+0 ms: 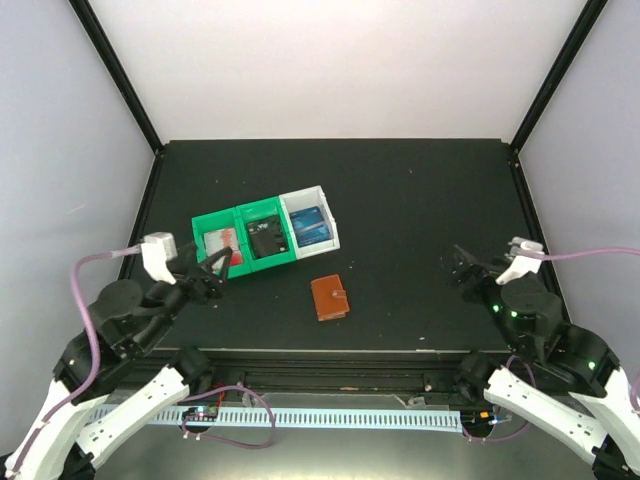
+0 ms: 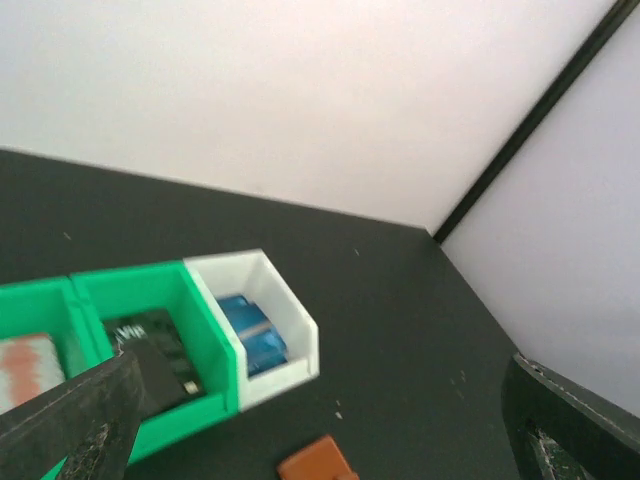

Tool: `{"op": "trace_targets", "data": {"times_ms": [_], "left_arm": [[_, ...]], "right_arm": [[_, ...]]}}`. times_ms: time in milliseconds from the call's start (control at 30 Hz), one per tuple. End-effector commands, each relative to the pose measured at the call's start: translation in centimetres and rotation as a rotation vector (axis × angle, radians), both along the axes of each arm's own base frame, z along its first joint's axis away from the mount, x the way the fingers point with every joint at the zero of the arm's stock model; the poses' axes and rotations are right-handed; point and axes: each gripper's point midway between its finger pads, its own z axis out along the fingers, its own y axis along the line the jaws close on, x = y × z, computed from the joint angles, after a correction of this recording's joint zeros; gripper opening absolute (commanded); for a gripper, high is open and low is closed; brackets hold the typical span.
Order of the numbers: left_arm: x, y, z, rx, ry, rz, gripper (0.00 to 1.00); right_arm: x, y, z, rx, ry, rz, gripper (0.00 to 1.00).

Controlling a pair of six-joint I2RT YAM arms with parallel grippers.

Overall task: Put the credit cards into the card holder
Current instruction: Reset both arms

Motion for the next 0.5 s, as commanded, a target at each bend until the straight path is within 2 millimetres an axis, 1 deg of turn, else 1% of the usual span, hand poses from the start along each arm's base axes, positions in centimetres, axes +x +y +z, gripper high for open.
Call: {"op": "trace_targets", "data": {"times_ms": [0, 67, 200, 300, 467], "left_arm": [[-0.9, 4.1, 2.4, 0.134, -0.077, 0.132, 0.99], [-1.1, 5.2, 3.5, 0.166, -0.104, 0.172, 0.99], [-1.7, 6.8, 5.1, 0.212, -0.136, 0.221, 0.99], [-2.0, 7.5, 5.2, 0.221, -0.146, 0.242, 0.99], [-2.3, 7.7, 4.4, 0.213, -0.142, 0.243, 0.99]], "right_arm": [[-1.2, -4.4, 1.9, -0.063, -0.037, -0.137, 1.00], [-1.6, -5.3, 3.2, -0.058, -0.059, -0.156, 1.00], [-2.2, -6.3, 4.6, -0.046, -0.086, -0.174, 1.00], [-2.4, -7.0, 5.1, -0.036, -0.103, -0.194, 1.00], [-2.4, -7.1, 4.8, -0.026, -0.103, -0.199, 1.00]]}}
